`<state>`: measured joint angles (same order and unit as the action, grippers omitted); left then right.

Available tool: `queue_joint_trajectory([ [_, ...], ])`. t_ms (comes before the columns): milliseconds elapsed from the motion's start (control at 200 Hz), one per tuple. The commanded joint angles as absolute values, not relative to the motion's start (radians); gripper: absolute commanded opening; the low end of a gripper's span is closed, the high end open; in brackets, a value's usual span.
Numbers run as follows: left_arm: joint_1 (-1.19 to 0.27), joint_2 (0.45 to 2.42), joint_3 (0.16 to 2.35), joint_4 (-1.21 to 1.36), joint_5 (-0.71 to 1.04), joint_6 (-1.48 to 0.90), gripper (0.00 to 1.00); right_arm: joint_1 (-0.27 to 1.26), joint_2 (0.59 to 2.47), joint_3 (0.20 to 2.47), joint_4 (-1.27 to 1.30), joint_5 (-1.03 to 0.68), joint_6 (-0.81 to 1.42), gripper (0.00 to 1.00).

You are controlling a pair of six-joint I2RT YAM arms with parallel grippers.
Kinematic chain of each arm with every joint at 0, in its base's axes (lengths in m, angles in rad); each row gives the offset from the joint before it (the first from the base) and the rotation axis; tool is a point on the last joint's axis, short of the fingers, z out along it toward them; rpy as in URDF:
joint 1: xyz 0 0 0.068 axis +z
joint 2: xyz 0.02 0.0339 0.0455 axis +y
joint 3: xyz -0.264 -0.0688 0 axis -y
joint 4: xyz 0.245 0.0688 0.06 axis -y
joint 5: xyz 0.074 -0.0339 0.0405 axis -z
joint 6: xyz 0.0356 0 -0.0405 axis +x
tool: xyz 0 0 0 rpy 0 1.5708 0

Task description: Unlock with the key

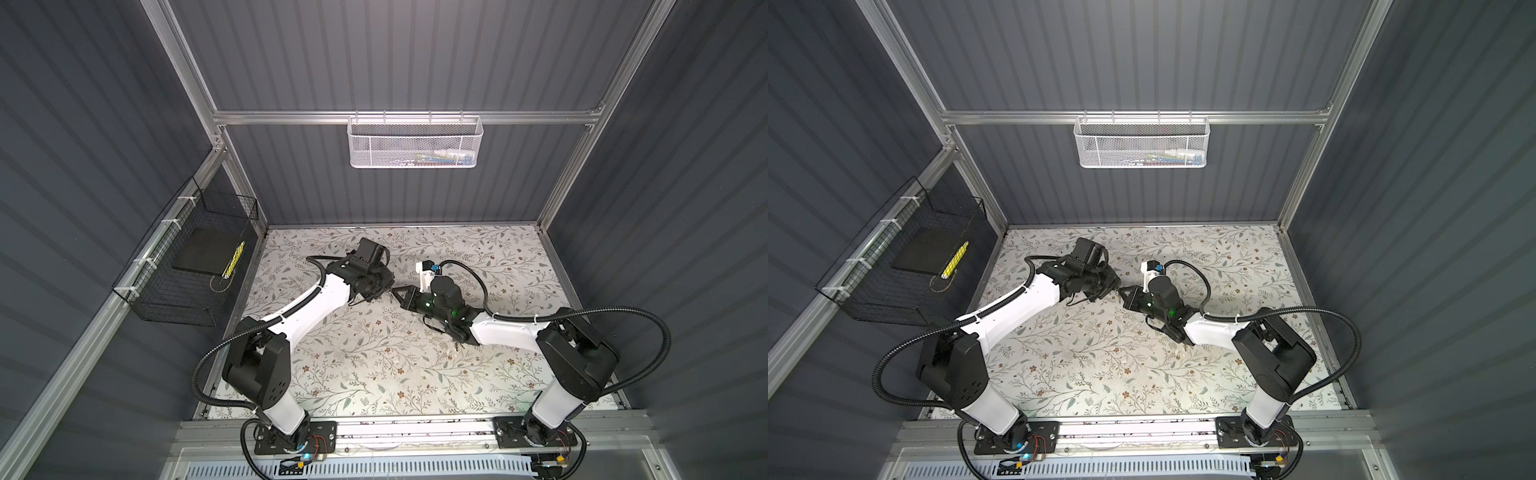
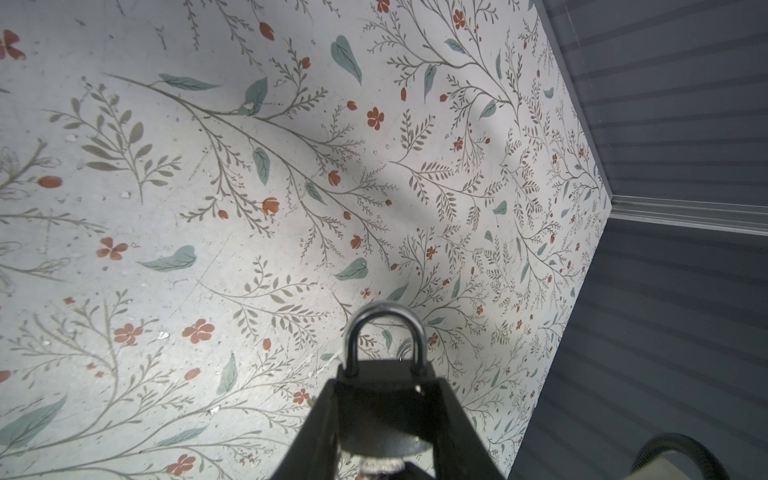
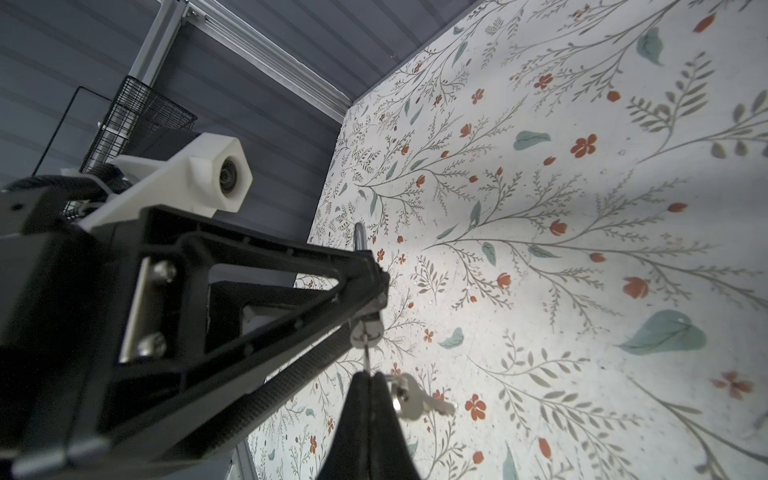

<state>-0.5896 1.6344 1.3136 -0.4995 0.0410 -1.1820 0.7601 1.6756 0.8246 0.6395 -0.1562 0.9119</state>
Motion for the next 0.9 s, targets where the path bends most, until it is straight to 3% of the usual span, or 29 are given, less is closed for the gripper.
queue_joint_trajectory([
  [0,-0.620,1.617,1.296,-0.516,0.123,-1.170,0.02,0.753,1.657,0.788,0.669,-0.158,0.897,0.02],
  [190,-0.616,1.630,1.296,-0.514,0.121,-1.166,0.03,0.735,1.605,0.693,0.673,-0.225,0.880,0.18],
  [330,-0.614,1.638,1.297,-0.511,0.128,-1.166,0.03,0.720,1.554,0.607,0.706,-0.235,0.879,0.23],
  [710,-0.614,1.631,1.281,-0.497,0.147,-1.168,0.04,0.681,1.522,0.544,0.799,-0.293,0.915,0.22],
  [895,-0.615,1.622,1.272,-0.488,0.158,-1.172,0.04,0.673,1.533,0.564,0.816,-0.296,0.939,0.30],
])
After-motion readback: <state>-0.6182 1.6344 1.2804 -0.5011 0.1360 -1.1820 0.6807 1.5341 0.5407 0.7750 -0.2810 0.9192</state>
